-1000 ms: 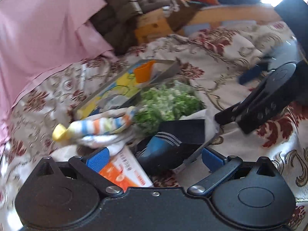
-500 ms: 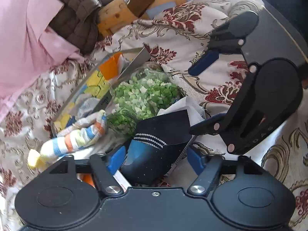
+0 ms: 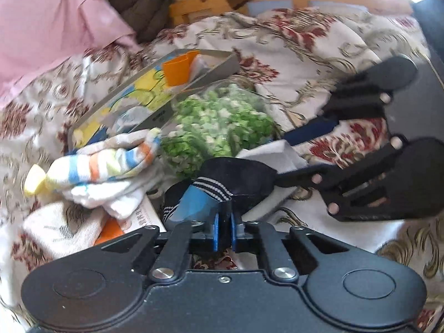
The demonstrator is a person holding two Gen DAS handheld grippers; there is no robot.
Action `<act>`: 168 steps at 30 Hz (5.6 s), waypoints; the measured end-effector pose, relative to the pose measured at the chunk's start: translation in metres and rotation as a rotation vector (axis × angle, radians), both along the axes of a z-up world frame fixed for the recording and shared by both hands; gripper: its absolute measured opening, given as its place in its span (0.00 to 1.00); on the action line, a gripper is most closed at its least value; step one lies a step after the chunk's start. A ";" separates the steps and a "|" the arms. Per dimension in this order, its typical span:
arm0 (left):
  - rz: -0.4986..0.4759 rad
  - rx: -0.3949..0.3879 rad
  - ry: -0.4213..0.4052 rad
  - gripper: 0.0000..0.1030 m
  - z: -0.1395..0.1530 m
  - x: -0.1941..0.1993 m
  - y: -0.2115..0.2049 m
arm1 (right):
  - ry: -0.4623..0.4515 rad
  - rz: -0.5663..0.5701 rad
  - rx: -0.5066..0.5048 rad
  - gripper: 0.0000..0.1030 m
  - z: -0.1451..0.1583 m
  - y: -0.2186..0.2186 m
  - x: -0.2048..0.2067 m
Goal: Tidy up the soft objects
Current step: 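Grasp the black-and-blue sock with left tool while right tool grasps the white tissue, then carry the sock with left tool into the frog tray while right tool carries the tissue there, then open both tools to release the sock and tissue in the tray, then withdraw both open tools from the tray back toward the pile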
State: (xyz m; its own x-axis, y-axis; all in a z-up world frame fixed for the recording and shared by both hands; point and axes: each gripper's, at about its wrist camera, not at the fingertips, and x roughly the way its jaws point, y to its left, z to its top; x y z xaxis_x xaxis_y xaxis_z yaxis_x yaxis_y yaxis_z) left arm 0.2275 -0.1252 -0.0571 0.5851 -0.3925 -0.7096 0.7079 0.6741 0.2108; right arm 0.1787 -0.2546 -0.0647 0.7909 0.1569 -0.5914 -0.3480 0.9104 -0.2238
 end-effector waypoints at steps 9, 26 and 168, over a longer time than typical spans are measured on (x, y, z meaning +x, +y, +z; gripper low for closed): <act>0.275 -0.135 0.096 0.05 0.007 0.033 0.023 | 0.018 -0.013 0.085 0.59 -0.001 -0.005 0.006; 0.283 -0.164 0.173 0.29 -0.001 0.072 0.005 | -0.021 0.073 0.080 0.55 -0.007 0.012 0.011; 0.801 -0.508 -0.205 0.99 0.036 -0.103 0.118 | -0.192 -0.246 0.327 1.00 0.067 -0.002 -0.082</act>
